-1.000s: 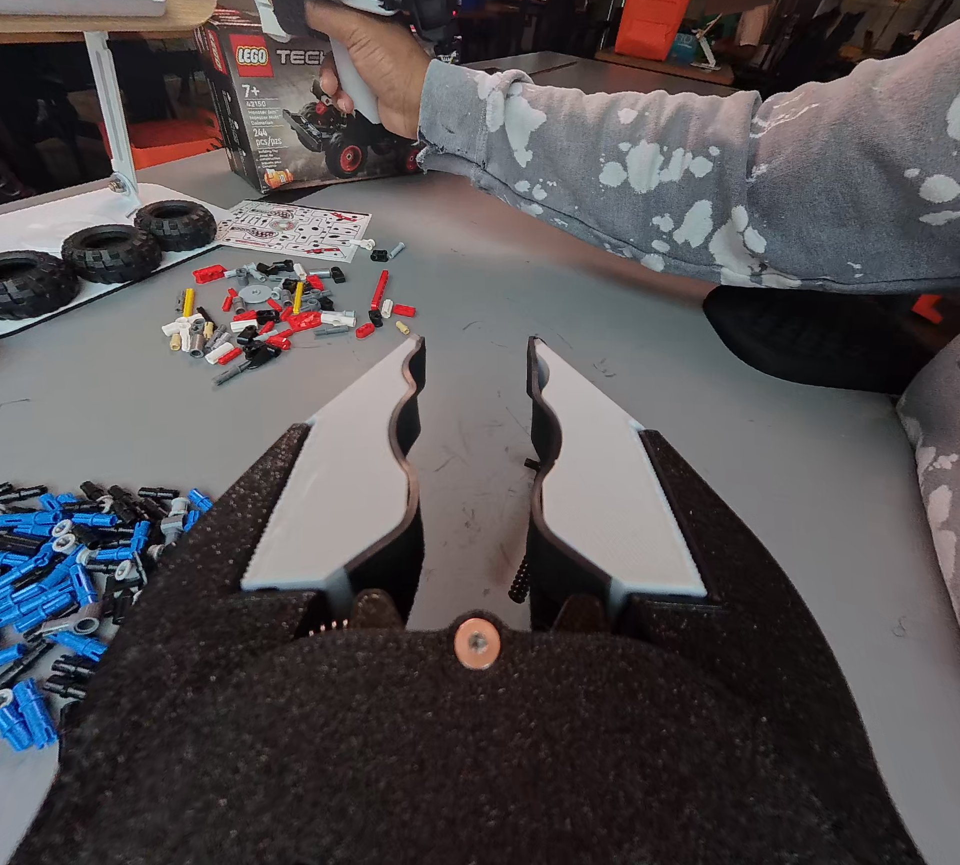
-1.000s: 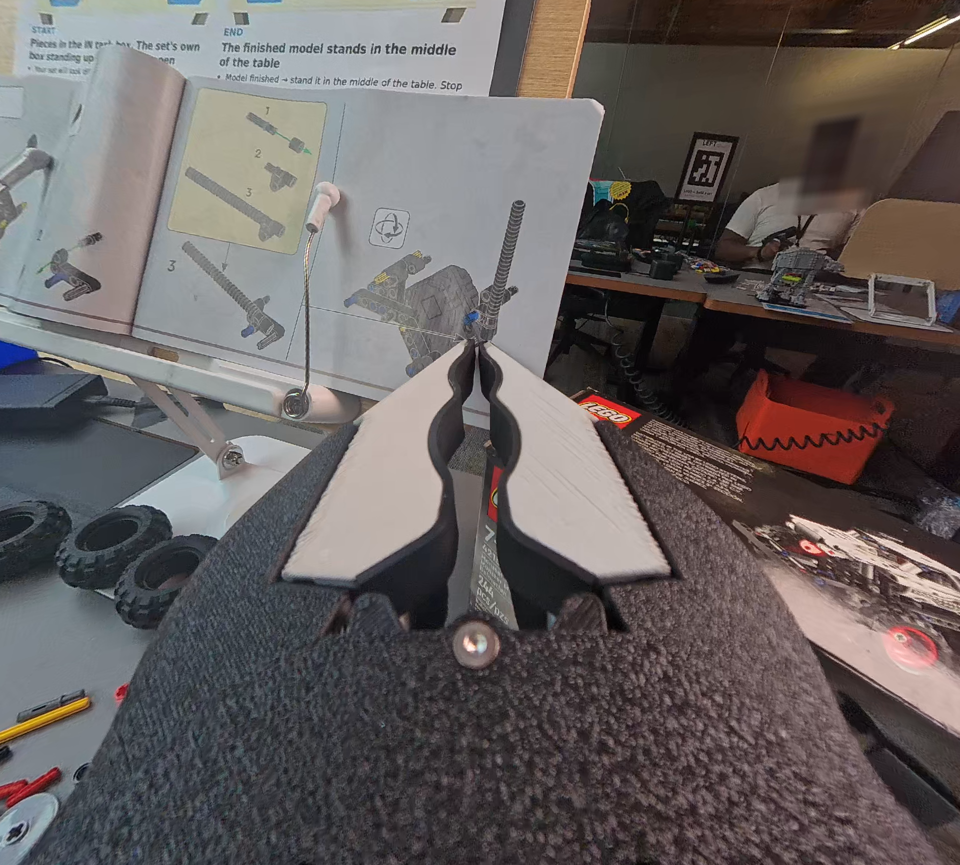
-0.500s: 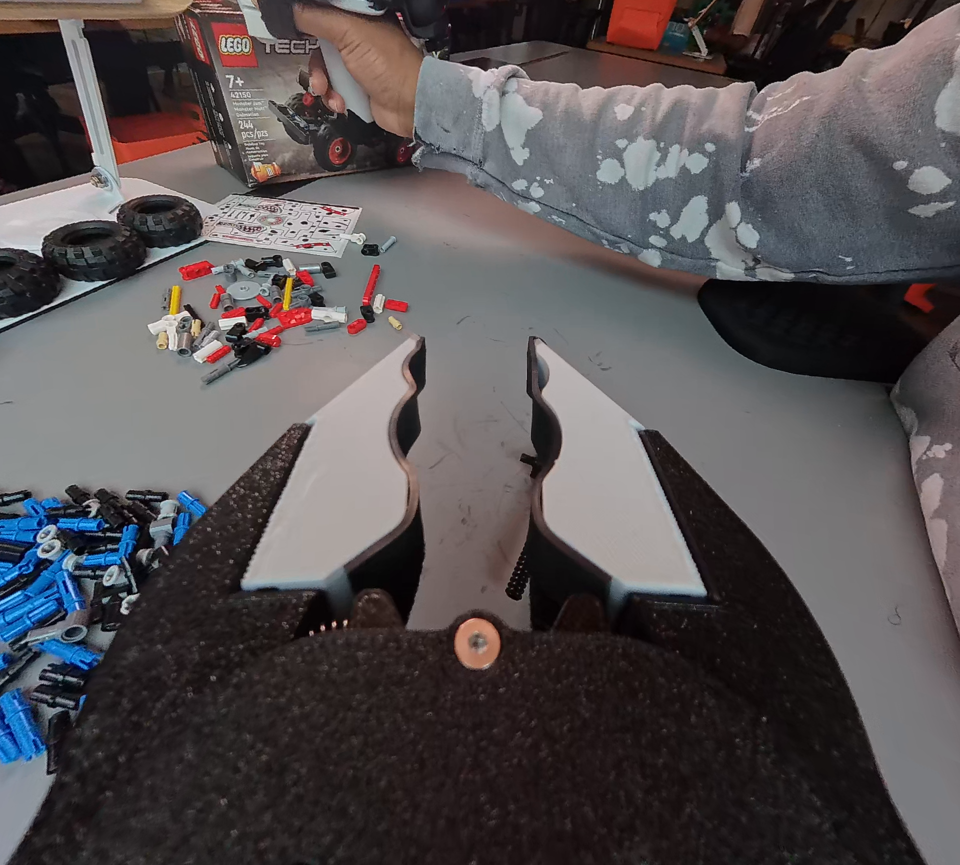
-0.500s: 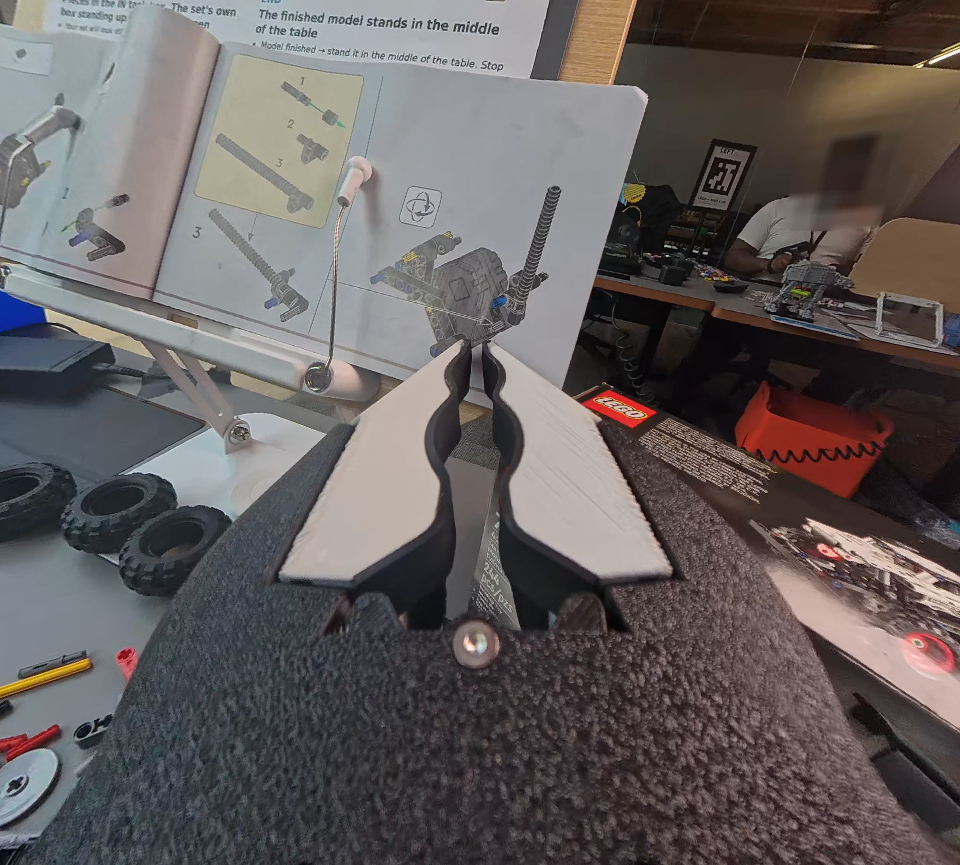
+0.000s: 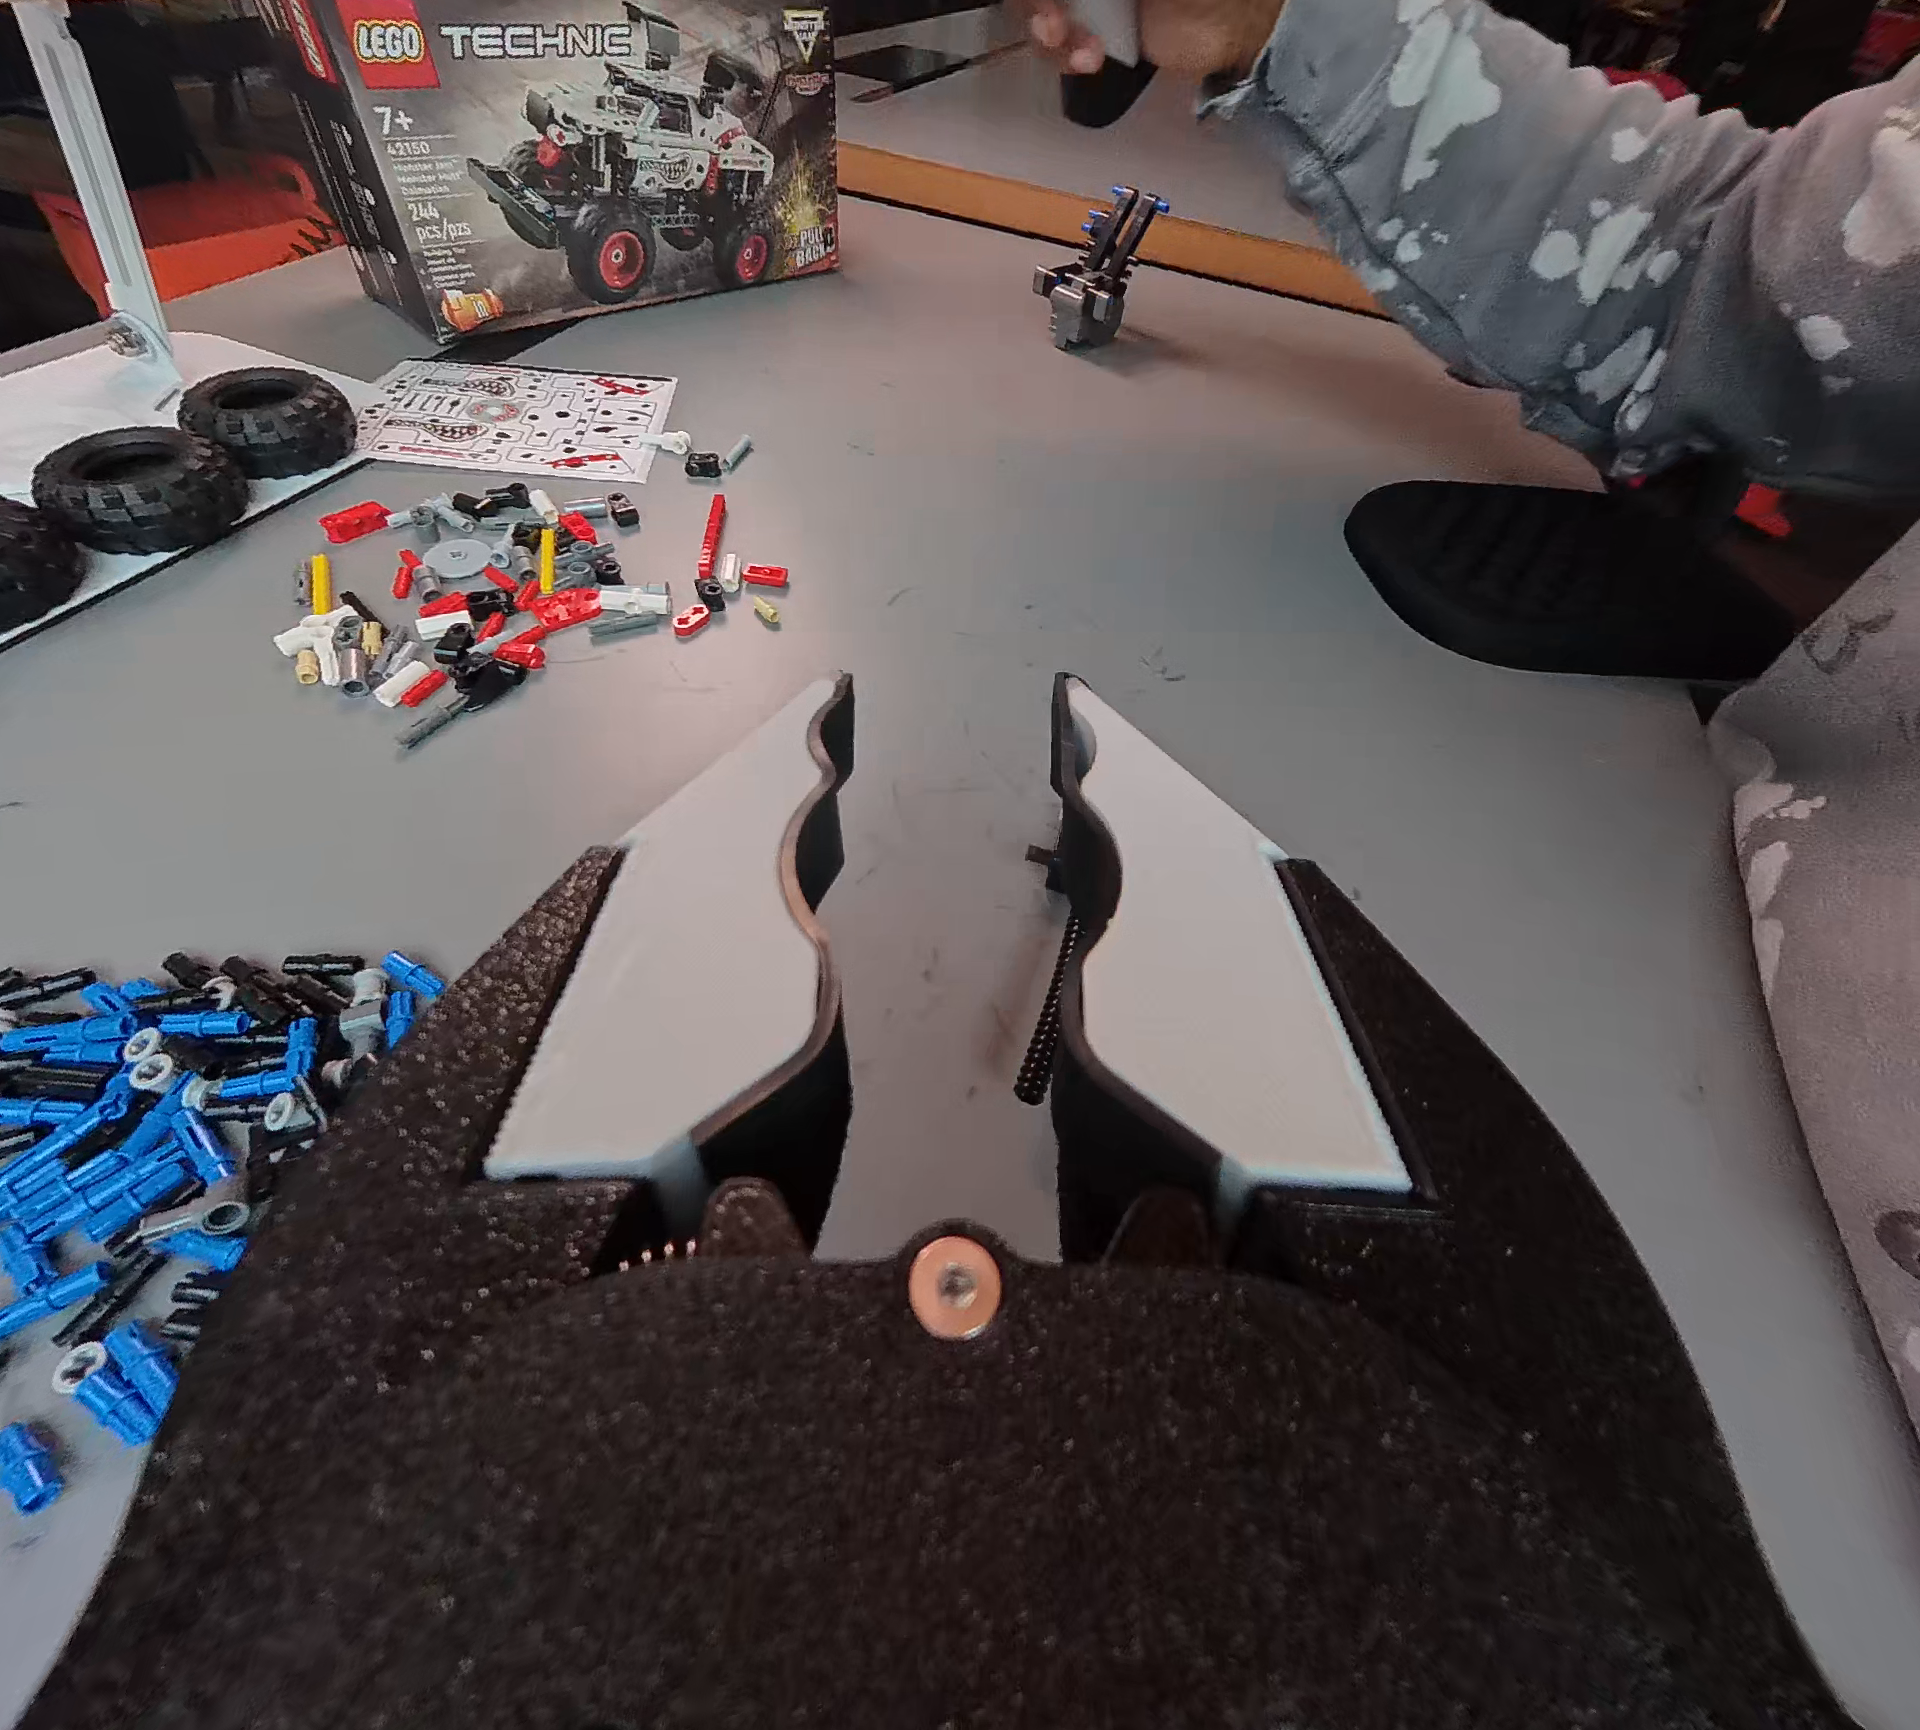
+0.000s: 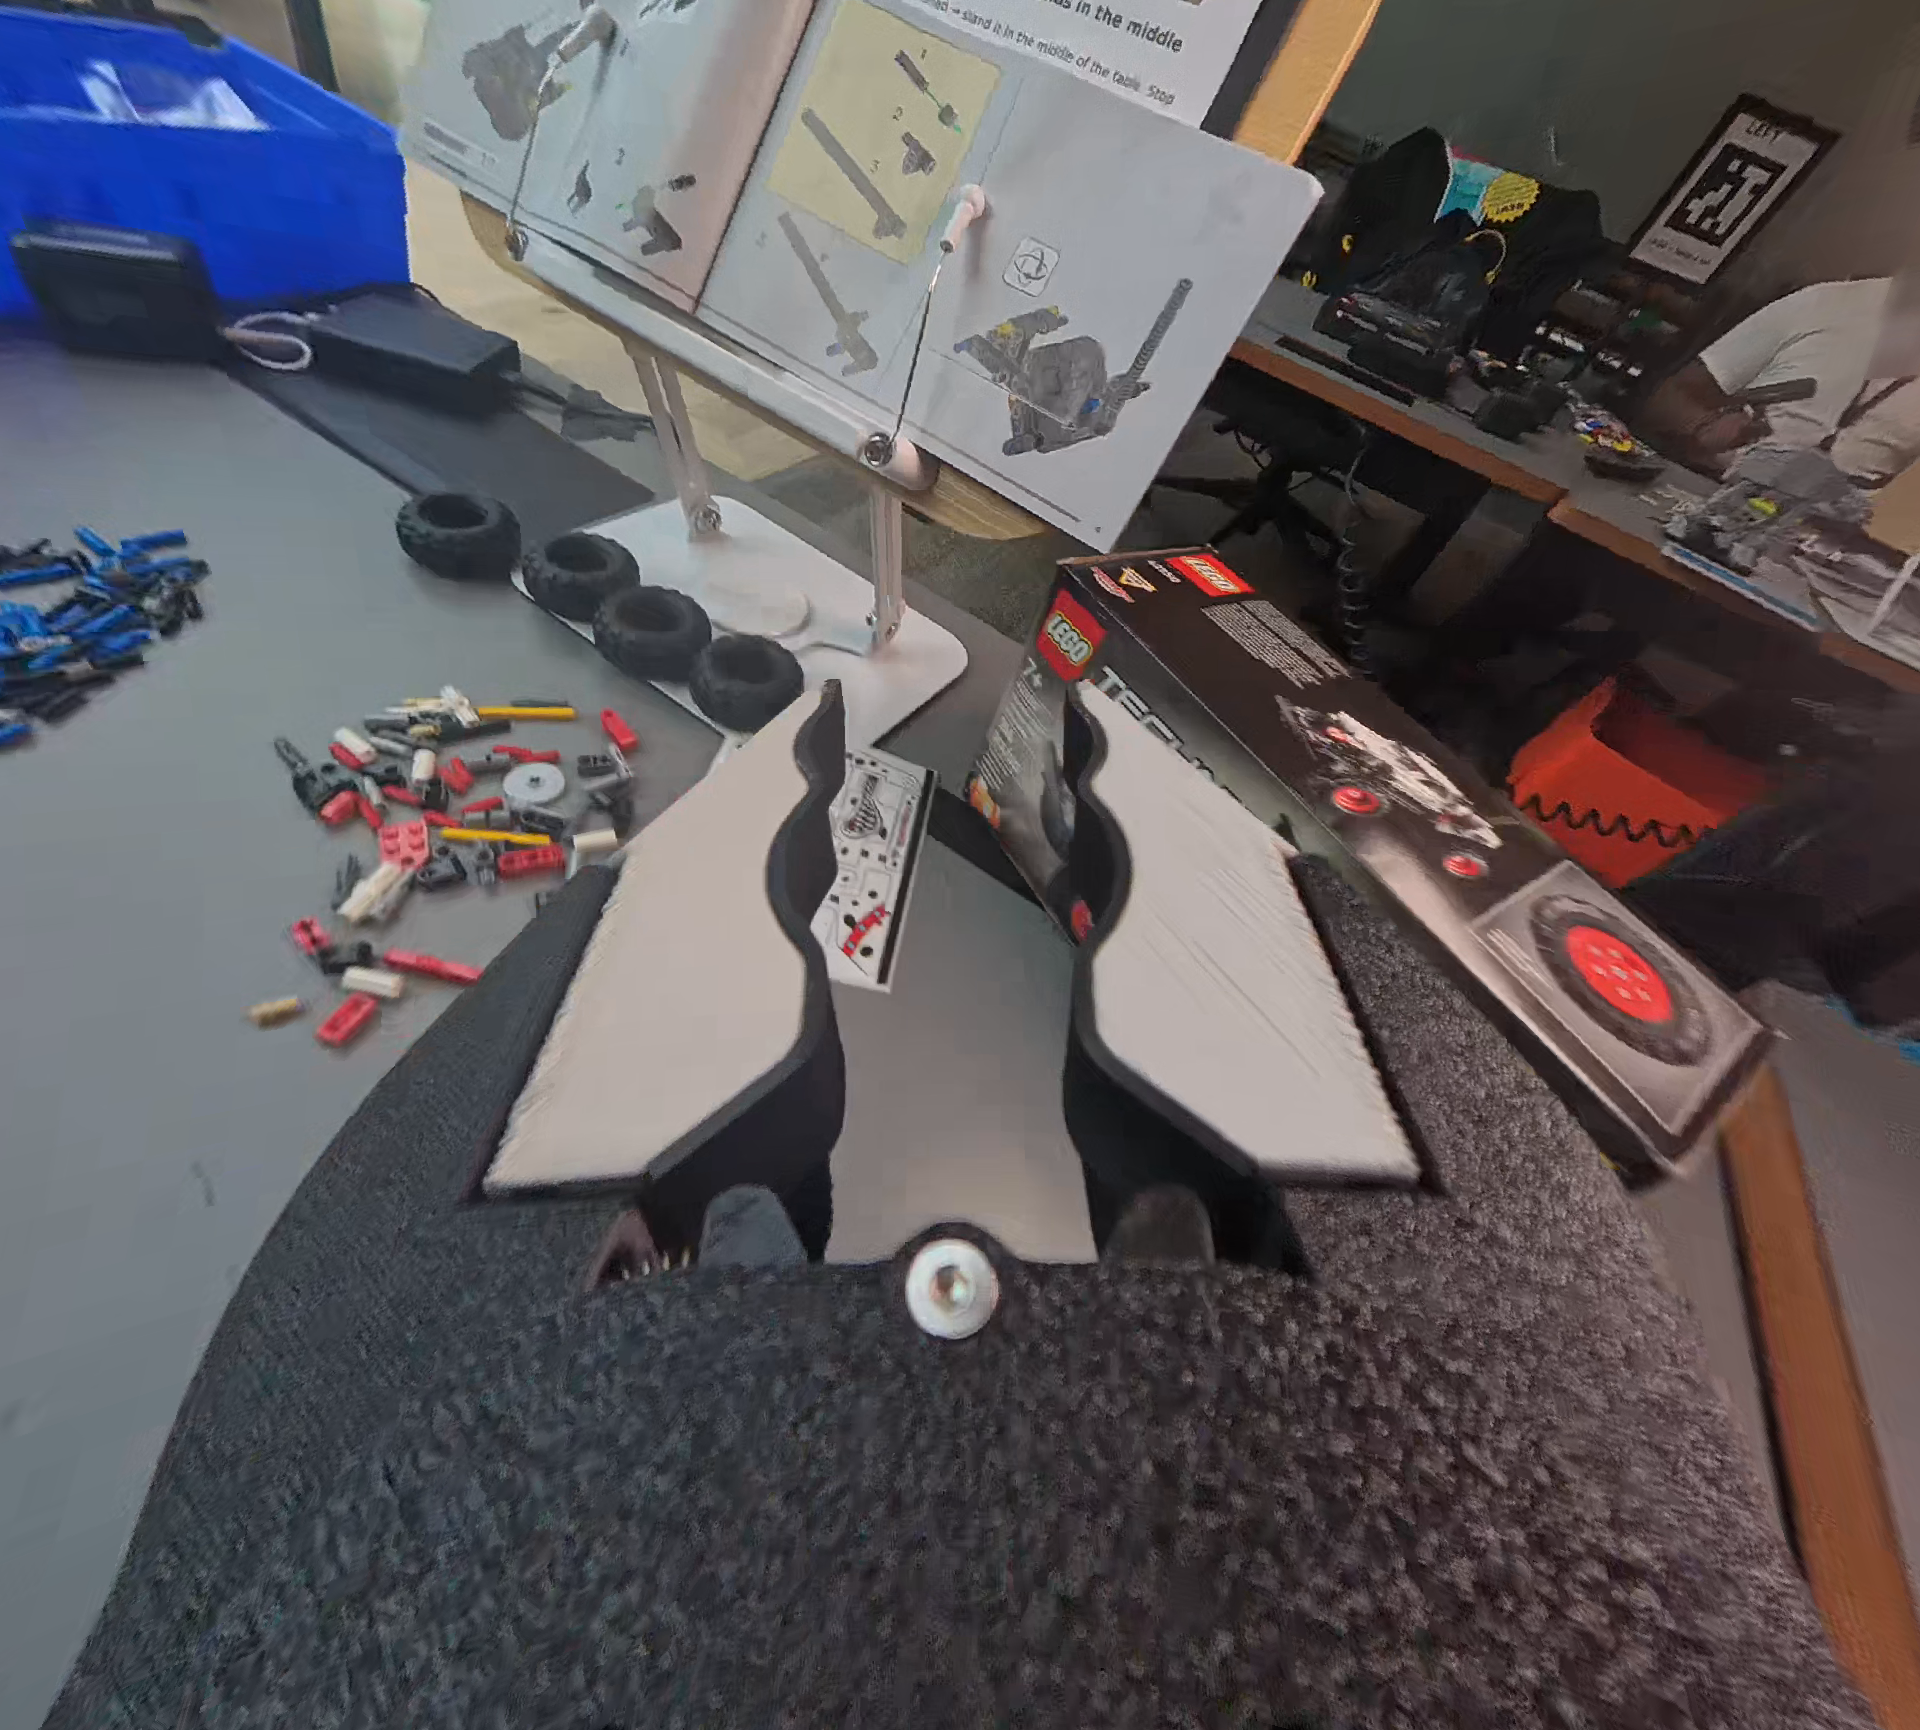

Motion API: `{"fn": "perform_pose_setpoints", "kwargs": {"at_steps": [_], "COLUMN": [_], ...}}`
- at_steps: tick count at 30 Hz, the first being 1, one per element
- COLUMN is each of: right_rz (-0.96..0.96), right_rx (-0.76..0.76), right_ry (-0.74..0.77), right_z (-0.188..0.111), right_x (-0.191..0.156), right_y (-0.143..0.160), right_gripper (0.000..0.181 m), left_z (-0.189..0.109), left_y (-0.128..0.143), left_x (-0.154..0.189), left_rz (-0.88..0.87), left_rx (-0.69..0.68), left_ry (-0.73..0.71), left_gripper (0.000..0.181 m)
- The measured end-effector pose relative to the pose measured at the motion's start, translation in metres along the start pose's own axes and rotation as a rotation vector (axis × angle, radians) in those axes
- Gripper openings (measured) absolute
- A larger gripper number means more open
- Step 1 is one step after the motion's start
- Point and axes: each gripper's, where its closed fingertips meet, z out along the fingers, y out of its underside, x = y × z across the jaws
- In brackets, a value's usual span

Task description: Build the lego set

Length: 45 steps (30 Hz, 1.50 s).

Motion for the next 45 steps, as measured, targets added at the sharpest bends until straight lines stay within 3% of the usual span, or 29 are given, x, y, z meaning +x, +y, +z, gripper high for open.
{"fn": "perform_pose_setpoints", "kwargs": {"at_steps": [3,7,9,13,17,18,19,20,21,24,27,31,34,40,45], "right_rz": [-0.095,-0.121,-0.152,-0.301,-0.358,-0.354,-0.369,-0.375,-0.356,-0.134,0.253,0.652,0.807,0.889,0.834], "right_rx": [-0.156,-0.456,-0.534,-0.689,-0.852,-0.894,-0.927,-0.963,-0.961,-0.790,-0.421,0.076,0.300,0.458,0.353], "right_ry": [-0.008,-0.129,-0.133,-0.063,-0.147,-0.185,-0.211,-0.252,-0.294,-0.412,-0.649,-0.959,-1.158,-1.393,-1.465], "right_z": [-0.063,-0.145,-0.170,-0.181,-0.169,-0.165,-0.161,-0.160,-0.157,-0.140,-0.125,-0.135,-0.151,-0.161,-0.148], "right_x": [0.031,0.042,0.043,0.059,0.066,0.065,0.066,0.064,0.060,0.033,-0.025,-0.077,-0.110,-0.168,-0.206], "right_y": [0.028,0.106,0.142,0.197,0.231,0.240,0.247,0.254,0.254,0.223,0.147,0.047,0.007,-0.026,-0.026], "right_gripper": [0.047,0.060,0.060,0.078,0.094,0.093,0.085,0.066,0.062,0.049,0.049,0.048,0.048,0.049,0.048], "left_z": [0.000,-0.002,-0.002,0.002,0.002,0.002,0.002,0.002,0.001,0.002,0.004,0.008,0.009,0.010,0.011], "left_y": [0.001,-0.001,-0.001,0.003,0.004,0.003,0.003,0.004,0.005,0.009,0.007,0.005,0.005,0.002,-0.005], "left_x": [-0.004,-0.010,-0.010,-0.008,-0.004,-0.003,-0.002,-0.001,0.000,0.004,0.010,0.019,0.025,0.034,0.050], "left_rz": [0.006,0.037,0.036,0.040,0.050,0.051,0.053,0.056,0.061,0.074,0.070,0.045,0.065,0.094,0.144], "left_rx": [-0.007,-0.007,-0.007,-0.022,-0.025,-0.024,-0.024,-0.025,-0.028,-0.040,-0.028,-0.011,-0.015,-0.002,0.044], "left_ry": [-0.028,-0.075,-0.077,-0.076,-0.086,-0.088,-0.090,-0.093,-0.097,-0.097,-0.072,-0.020,-0.008,0.014,0.068], "left_gripper": [0.038,0.039,0.039,0.038,0.037,0.037,0.037,0.036,0.036,0.035,0.035,0.035,0.036,0.036,0.042]}}
